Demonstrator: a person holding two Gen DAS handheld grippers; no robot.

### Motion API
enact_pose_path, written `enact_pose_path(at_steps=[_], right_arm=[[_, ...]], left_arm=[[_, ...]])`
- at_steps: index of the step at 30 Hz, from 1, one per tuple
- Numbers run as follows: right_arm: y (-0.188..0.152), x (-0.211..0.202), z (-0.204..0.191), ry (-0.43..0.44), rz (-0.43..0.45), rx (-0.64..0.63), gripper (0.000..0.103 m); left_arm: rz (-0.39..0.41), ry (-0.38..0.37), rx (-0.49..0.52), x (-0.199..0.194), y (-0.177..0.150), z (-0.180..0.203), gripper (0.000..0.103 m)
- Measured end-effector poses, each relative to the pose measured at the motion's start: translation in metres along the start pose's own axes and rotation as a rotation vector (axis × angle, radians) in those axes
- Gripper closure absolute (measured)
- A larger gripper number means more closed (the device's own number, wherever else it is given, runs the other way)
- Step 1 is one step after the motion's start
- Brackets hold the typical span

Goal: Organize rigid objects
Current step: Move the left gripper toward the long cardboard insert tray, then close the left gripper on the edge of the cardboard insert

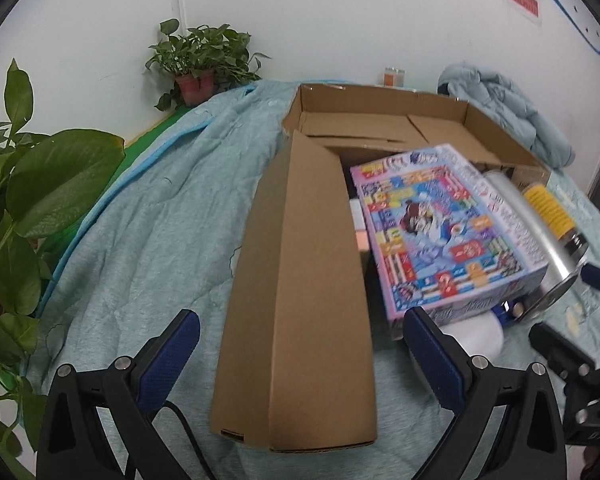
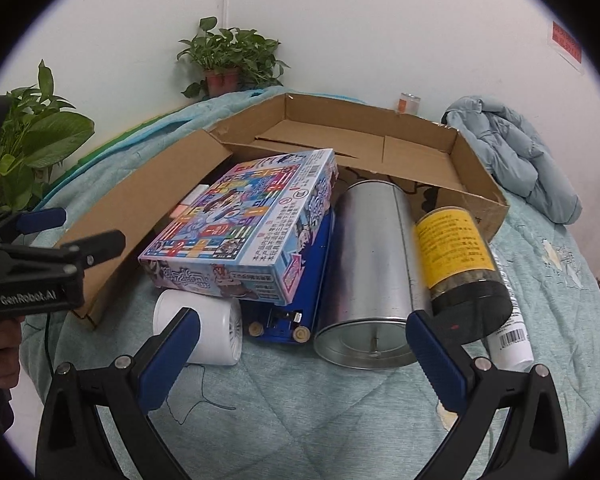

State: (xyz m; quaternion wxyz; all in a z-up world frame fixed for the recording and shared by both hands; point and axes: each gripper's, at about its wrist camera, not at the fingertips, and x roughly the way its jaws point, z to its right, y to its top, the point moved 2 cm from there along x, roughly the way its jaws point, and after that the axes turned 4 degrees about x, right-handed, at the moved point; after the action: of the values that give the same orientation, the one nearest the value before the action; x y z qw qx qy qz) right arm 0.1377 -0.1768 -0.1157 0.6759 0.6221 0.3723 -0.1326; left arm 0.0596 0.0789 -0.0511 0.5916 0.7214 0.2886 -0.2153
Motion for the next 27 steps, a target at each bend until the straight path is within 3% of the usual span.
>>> enact_pose_path(at_steps=[4,6,8,12,18,20,21,22,23,27], right_arm=[[-0.001,0.003,-0.005,0.022,-0.003,-0.003,0.001],[-0.001,0.005,-0.007,0.033,-0.007,-0.004,0.001],[-0.003,0.005,-0.01,0.039,-0.006,-0.009,0.001],[-0.006,0.005,-0.013,0.056,-0.016,-0.014,0.001],[-0.005,-0.003,-0.017,0.129,0.017,-0.025,0.001],[-0.004,-0.007,-0.023,0.169,0.039,-0.045,0.001],[-0.003,-0.008,-0.027,0.187,0.049,-0.06,0.001],[-0.003,-0.009,-0.033,0.206,0.059,-0.079,0.001],[-0.003,-0.011,-0.039,0.227,0.069,-0.1,0.001],[0.001,-0.015,-0.061,0.319,0.086,-0.142,0.001]], left_arm=[[-0.049,0.069,0.141,0.003,-0.009,0.013,0.002],[-0.056,0.095,0.18,0.006,-0.012,0.02,0.008],[-0.084,0.091,0.173,0.012,-0.014,0.022,0.029],[-0.121,0.01,0.05,0.016,-0.013,0.012,0.033],[-0.203,-0.232,-0.291,0.009,-0.019,-0.042,0.035],[-0.205,-0.268,-0.377,0.006,-0.022,-0.06,0.033],[-0.199,-0.244,-0.393,0.005,-0.024,-0.069,0.031],[-0.17,-0.21,-0.397,0.003,-0.025,-0.077,0.02],[-0.147,-0.169,-0.404,-0.002,-0.026,-0.084,0.015],[-0.104,-0.03,-0.356,-0.012,-0.029,-0.101,0.015]])
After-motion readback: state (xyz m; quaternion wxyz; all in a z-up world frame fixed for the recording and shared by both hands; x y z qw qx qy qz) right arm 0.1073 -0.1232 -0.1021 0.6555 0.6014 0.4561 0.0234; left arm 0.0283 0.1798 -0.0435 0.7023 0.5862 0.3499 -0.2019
